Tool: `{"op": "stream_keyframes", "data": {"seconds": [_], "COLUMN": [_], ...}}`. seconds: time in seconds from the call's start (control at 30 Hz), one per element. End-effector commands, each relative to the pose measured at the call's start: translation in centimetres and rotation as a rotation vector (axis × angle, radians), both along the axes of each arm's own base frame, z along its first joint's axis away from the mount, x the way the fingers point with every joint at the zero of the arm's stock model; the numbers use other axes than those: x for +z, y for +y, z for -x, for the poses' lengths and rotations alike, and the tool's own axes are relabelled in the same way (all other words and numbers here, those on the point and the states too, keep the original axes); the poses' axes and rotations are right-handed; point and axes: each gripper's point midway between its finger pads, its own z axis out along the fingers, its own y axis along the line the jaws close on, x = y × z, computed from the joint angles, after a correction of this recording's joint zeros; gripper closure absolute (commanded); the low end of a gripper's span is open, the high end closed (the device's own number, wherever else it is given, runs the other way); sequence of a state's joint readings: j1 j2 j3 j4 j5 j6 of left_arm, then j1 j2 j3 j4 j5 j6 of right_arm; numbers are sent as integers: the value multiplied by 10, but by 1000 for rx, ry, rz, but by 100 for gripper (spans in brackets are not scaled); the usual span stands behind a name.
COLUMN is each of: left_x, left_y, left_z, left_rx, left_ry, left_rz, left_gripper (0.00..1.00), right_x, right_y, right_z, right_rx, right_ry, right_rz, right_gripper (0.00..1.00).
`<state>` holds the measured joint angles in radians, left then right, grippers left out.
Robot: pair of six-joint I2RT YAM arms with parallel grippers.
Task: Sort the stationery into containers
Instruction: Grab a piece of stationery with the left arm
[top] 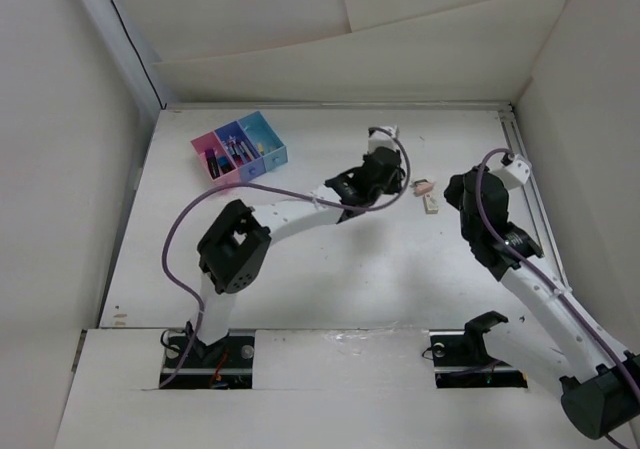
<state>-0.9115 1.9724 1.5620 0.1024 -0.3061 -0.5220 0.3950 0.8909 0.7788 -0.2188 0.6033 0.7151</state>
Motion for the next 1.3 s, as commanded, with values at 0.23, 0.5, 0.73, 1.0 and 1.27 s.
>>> {"op": "stream_keyframes", "data": {"seconds": [0.23, 0.5, 0.73, 1.0, 1.27], "left_x": [-80, -105, -120, -133, -144], "left_y": [-88, -107, -108, -117, -124], "left_z": [59, 59, 45, 27, 18], "left_rx": [-137, -109, -45, 16, 37], "left_ry": [71, 68, 50, 24, 6], "left_rz": [-78, -122, -167, -198, -211], "left_gripper": [51, 44, 42, 36, 40], "right_x": [33, 47, 39, 54, 54], "right_y": [-7, -5, 1, 1, 6], "right_z": [18, 26, 20, 26, 27], "right_rx": [-6, 25, 45, 67, 96], "right_ry": [-103, -146, -121, -180, -176], "right_rz": [-46, -65, -51, -70, -67], "right_gripper": [44, 40, 40, 40, 40]}}
